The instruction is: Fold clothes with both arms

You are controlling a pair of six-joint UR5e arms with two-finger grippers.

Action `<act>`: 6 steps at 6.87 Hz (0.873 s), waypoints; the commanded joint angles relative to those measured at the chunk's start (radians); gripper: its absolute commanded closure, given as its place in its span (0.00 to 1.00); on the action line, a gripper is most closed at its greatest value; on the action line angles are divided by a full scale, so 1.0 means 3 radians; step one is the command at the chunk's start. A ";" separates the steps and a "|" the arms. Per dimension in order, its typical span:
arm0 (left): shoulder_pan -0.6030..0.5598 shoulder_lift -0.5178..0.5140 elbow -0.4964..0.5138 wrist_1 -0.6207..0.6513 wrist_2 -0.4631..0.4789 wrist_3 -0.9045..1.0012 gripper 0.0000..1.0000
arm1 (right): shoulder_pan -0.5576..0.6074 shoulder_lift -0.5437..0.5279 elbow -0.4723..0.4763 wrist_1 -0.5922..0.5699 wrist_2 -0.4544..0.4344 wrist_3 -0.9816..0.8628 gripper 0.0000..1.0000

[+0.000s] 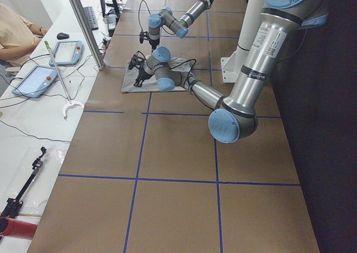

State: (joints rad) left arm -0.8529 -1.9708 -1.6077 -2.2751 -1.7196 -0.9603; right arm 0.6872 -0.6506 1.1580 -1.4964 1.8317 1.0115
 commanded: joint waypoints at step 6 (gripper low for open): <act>0.0005 0.0019 -0.0020 0.0001 0.0000 0.0000 0.58 | -0.0950 -0.1128 0.1978 -0.0008 -0.0624 0.3279 0.19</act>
State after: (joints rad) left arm -0.8525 -1.9645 -1.6132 -2.2748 -1.7196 -0.9591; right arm 0.4313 -0.9348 1.6874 -1.4993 1.6563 1.9007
